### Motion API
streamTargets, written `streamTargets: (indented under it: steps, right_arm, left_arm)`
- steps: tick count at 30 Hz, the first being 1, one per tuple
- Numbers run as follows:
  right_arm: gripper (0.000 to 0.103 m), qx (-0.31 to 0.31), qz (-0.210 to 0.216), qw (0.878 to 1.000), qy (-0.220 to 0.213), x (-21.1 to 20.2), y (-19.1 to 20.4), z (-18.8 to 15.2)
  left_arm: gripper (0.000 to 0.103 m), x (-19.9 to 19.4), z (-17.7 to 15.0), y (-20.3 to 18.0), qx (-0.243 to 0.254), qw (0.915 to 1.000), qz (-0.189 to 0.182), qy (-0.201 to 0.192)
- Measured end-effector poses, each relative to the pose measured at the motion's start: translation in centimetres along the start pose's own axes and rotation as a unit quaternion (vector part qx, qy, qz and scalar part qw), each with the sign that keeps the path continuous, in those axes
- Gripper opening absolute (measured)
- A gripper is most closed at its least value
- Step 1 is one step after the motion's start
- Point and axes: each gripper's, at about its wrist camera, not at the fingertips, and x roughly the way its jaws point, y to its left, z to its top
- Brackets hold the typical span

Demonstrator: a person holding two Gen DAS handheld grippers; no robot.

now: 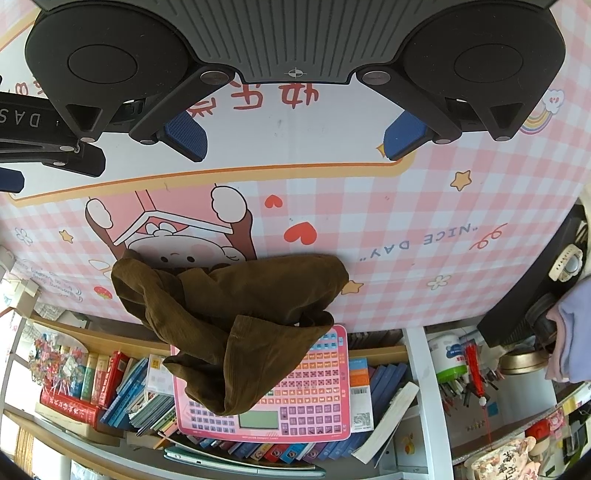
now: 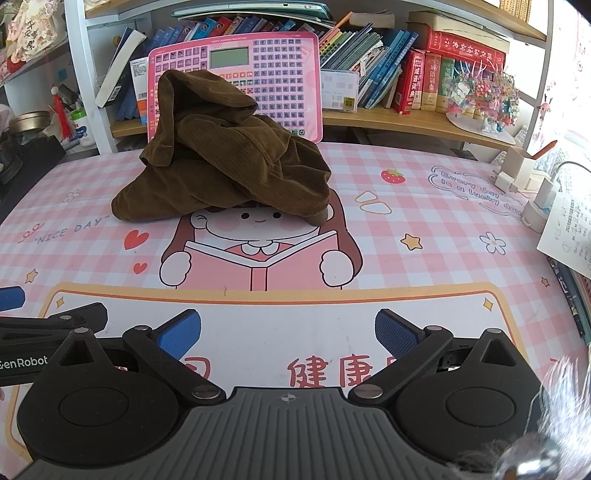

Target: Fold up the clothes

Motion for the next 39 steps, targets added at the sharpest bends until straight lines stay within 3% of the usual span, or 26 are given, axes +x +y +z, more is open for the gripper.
streamTargets:
  steps: [20,39]
  right_arm:
    - [0.102,-0.005,0.008,1.0,-0.002,0.8,0.4,0.8]
    - [0.102,0.001,-0.002,1.0,0.002,1.0,1.5,0.8]
  left_arm:
    - [0.103,0.6,0.7,0.4,0.002,0.9999,0.012,-0.001]
    - [0.103,1.2,0.8,1.8,-0.002,0.9999,-0.012,0.006]
